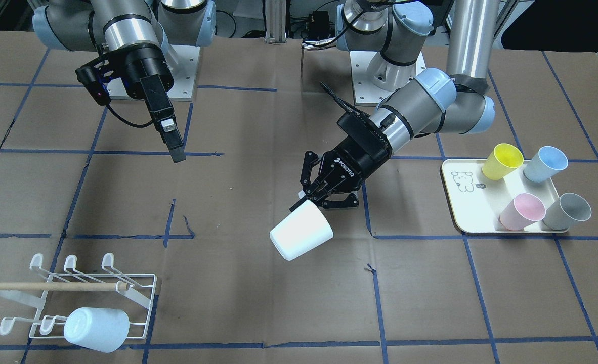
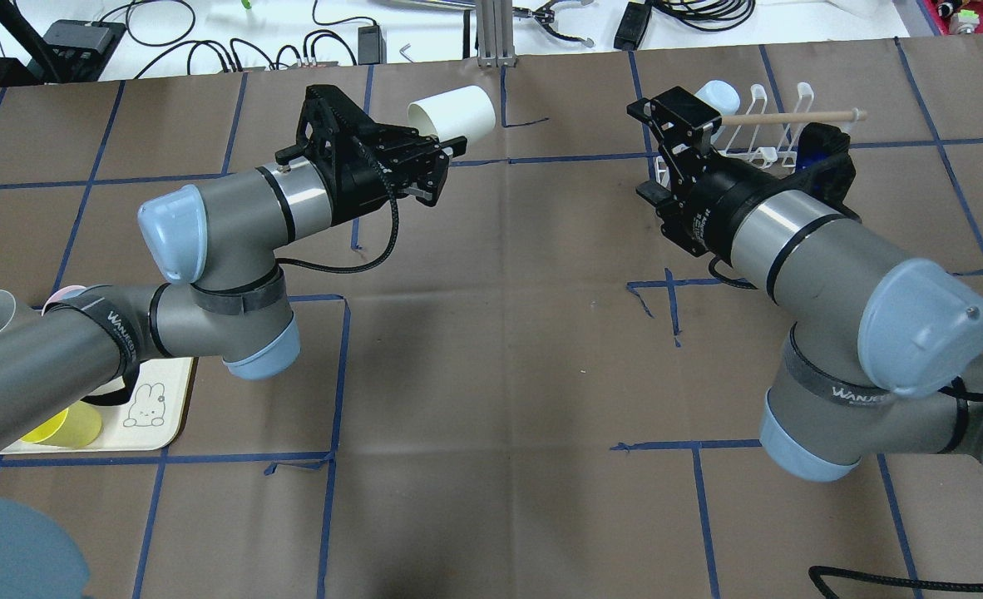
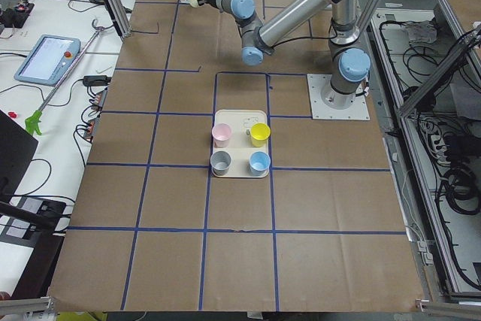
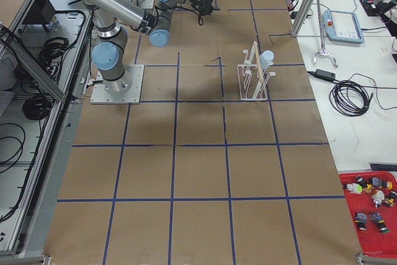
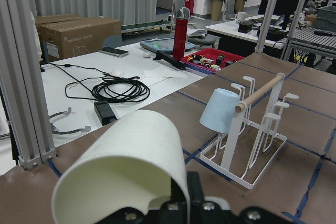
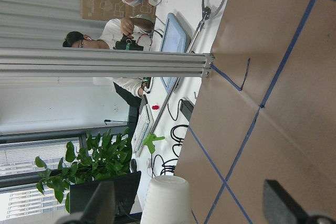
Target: Transfer IKEA cup to right arm and place on rack
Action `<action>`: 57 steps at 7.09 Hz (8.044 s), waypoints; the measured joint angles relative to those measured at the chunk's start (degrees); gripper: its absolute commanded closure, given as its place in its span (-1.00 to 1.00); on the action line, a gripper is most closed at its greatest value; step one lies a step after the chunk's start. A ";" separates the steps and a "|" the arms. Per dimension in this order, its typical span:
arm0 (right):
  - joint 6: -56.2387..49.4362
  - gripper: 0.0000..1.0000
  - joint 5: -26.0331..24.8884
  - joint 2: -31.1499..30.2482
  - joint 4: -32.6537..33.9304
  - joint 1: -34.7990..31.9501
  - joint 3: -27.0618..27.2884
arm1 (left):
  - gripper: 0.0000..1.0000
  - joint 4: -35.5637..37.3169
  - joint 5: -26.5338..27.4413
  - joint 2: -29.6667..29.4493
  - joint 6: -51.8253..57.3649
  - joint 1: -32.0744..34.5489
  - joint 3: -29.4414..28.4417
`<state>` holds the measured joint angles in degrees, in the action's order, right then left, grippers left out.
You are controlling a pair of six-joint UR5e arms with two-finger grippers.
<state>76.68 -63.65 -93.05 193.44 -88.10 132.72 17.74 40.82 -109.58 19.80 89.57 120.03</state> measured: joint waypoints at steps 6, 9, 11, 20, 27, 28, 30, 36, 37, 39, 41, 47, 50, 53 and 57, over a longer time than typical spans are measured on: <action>0.02 -0.95 10.70 14.35 -1.60 -5.33 -9.71 | 0.92 1.15 -0.21 -1.07 -0.91 0.16 0.64; 0.23 -0.94 9.22 20.03 -3.10 -8.51 -15.04 | 0.90 1.16 -0.22 -1.08 -0.90 0.16 0.64; 2.08 -0.94 7.91 22.03 -3.36 -9.48 -17.42 | 0.90 1.16 -0.21 -1.08 -0.90 0.17 0.64; 4.91 -0.93 4.56 27.52 -3.82 -13.50 -24.25 | 0.87 1.79 -0.19 -1.14 -0.95 0.19 0.64; 4.79 -0.10 4.75 27.76 -3.78 -13.85 -24.33 | -0.24 2.13 -0.04 -1.08 -0.97 0.26 0.63; 4.78 -0.09 4.79 27.74 -3.76 -13.87 -24.25 | -0.72 2.15 0.13 -1.06 -1.05 0.23 0.50; 4.77 -0.09 4.71 27.68 -3.69 -13.91 -24.26 | -0.98 2.12 0.10 -0.99 -2.50 0.25 0.46; 1.60 0.07 4.50 27.16 -3.40 -11.46 -25.76 | -0.99 8.01 -0.05 1.45 -3.36 -5.17 5.81; -3.39 0.13 4.34 27.06 -3.28 -9.21 -25.94 | -0.99 8.44 0.28 1.76 -3.41 -6.44 6.46; -22.35 0.13 4.16 26.94 -3.18 -4.35 -26.58 | -0.99 4.80 6.11 2.66 -3.60 -7.37 5.55; -47.48 0.13 4.11 26.63 -3.42 0.44 -28.69 | -0.99 -12.12 17.85 6.17 -3.70 -7.28 -0.51; -96.66 0.13 6.95 30.96 -4.04 17.29 -34.08 | -0.99 -92.06 44.65 11.64 -17.81 -1.85 -34.01; -101.82 0.23 11.68 33.45 -6.11 21.99 -34.33 | -0.99 -100.99 48.79 12.79 -19.18 -0.91 -34.15; -103.25 0.23 13.01 34.61 -6.55 23.55 -32.50 | -0.99 -101.33 50.46 13.46 -19.02 -0.96 -32.71; -103.29 0.16 13.35 35.45 -6.70 25.49 -30.53 | -0.99 -102.07 49.77 13.57 -18.92 -0.71 -32.51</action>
<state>-26.61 -50.30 -57.60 186.74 -62.61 102.18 -84.33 90.59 -96.00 0.87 88.86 87.52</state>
